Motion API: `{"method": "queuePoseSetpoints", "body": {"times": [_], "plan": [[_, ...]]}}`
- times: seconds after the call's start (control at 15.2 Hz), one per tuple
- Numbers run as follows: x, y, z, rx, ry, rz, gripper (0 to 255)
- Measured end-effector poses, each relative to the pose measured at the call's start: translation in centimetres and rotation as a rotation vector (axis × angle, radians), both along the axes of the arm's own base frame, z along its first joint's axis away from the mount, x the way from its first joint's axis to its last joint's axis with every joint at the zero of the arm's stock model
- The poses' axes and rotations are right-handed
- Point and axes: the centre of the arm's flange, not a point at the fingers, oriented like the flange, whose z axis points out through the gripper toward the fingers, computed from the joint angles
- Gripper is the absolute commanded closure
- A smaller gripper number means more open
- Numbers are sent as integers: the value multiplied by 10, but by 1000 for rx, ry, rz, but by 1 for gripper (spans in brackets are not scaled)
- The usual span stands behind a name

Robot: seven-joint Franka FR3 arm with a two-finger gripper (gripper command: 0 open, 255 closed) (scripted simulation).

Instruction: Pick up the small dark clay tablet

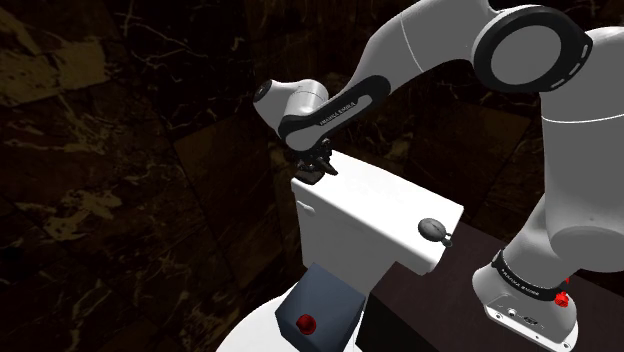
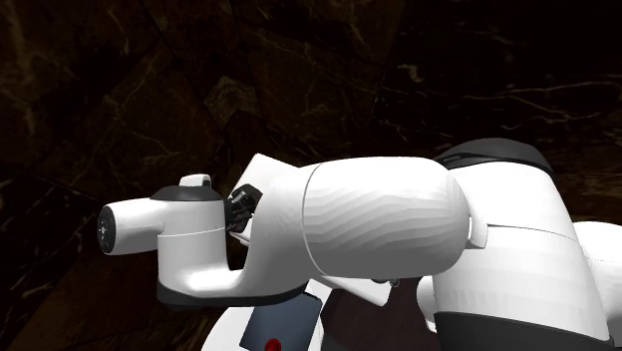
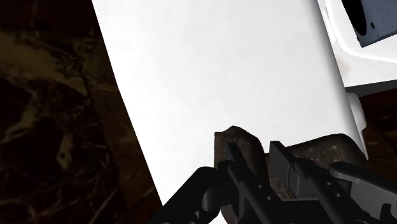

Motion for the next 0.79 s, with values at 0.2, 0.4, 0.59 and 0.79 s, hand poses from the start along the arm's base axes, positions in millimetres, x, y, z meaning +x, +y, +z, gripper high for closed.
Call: {"method": "queuePoseSetpoints", "body": {"times": [0.2, 0.4, 0.59, 0.79], "plan": [[0, 0, 0, 0, -1, 0, 255], [0, 0, 0, 0, -1, 0, 255], [0, 0, 11, 0, 1, 0, 255], [0, -1, 26, 0, 1, 0, 255]]}}
